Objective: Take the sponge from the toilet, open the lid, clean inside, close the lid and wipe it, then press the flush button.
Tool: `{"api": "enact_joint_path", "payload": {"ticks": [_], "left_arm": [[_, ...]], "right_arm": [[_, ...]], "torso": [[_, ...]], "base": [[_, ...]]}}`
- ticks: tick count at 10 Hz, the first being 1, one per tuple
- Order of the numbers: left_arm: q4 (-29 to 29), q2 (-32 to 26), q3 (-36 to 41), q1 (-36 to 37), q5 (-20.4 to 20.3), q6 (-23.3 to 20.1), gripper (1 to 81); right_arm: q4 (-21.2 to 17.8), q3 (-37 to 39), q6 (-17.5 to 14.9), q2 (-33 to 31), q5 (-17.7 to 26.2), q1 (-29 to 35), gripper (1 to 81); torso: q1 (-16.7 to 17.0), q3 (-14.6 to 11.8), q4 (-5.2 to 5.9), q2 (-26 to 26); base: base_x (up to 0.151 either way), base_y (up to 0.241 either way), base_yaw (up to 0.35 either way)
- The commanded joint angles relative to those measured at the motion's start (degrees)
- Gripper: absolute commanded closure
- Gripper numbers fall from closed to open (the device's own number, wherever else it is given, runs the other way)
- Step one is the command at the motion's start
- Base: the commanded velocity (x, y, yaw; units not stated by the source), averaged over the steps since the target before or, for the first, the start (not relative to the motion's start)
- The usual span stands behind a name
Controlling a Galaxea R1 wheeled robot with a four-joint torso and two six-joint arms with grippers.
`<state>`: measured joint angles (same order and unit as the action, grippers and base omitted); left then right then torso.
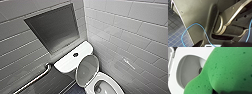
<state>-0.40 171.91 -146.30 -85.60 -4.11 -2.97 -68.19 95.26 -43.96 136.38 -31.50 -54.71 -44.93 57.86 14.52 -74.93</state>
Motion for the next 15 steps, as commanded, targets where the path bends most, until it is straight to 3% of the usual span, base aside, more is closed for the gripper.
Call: {"api": "enact_joint_path", "payload": {"ticks": [1,2,4,6,8,10,11,14,15], "left_arm": [[0.23,-0.69,0.31,-1.37,4.72,-0.37,1.0],[0.23,-0.60,0.31,-1.37,4.72,-0.37,1.0],[0.31,-0.51,0.40,-1.37,4.64,-0.37,1.0],[0.31,-0.34,0.40,-1.37,4.64,-0.37,1.0],[0.31,-0.34,0.31,-1.37,4.64,-0.37,1.0],[0.23,-0.34,0.31,-1.28,4.64,-0.37,1.0],[0.23,-0.34,0.31,-1.28,4.64,-0.37,1.0],[0.14,-0.25,0.05,-1.28,4.64,-0.37,1.0],[-0.03,-0.42,0.05,-1.28,4.72,-0.37,1.0]], "right_arm": [[10.45,-4.04,7.84,-2.22,-1.19,-3.35,81.1],[14.72,-5.94,10.46,-2.92,-2.14,-5.19,81.1],[19.06,-16.16,10.30,-4.51,-10.33,-6.61,81.1],[17.83,-25.22,6.52,-6.53,-13.24,-3.54,81.1],[9.61,-26.45,0.66,-6.10,-12.71,4.01,81.1],[-3.84,-22.95,-8.93,-2.76,-11.39,12.80,81.1],[-7.21,-19.68,-11.15,-0.47,-9.55,15.88,81.1],[-13.72,-1.23,-11.50,10.34,3.90,21.34,81.1],[-14.59,5.21,-11.50,13.65,10.42,22.39,81.1]], "torso": [[0.00,0.00,0.00,0.00],[0.00,-0.02,0.00,0.00],[0.00,-0.02,0.00,0.00],[0.00,-0.02,0.00,-0.02],[0.00,-0.02,0.00,-0.02],[0.00,-0.02,0.00,-0.02],[0.00,-0.02,0.00,-0.02],[0.00,-0.02,0.00,-0.02],[0.00,-0.02,0.00,0.00]], "base": [[0.000,0.000,0.000],[0.000,0.000,0.000],[0.000,0.000,0.000],[0.000,0.000,0.000],[0.000,0.000,0.000],[0.000,0.000,0.000],[0.000,0.000,0.000],[0.000,0.000,0.000],[0.000,0.000,0.000]]}}
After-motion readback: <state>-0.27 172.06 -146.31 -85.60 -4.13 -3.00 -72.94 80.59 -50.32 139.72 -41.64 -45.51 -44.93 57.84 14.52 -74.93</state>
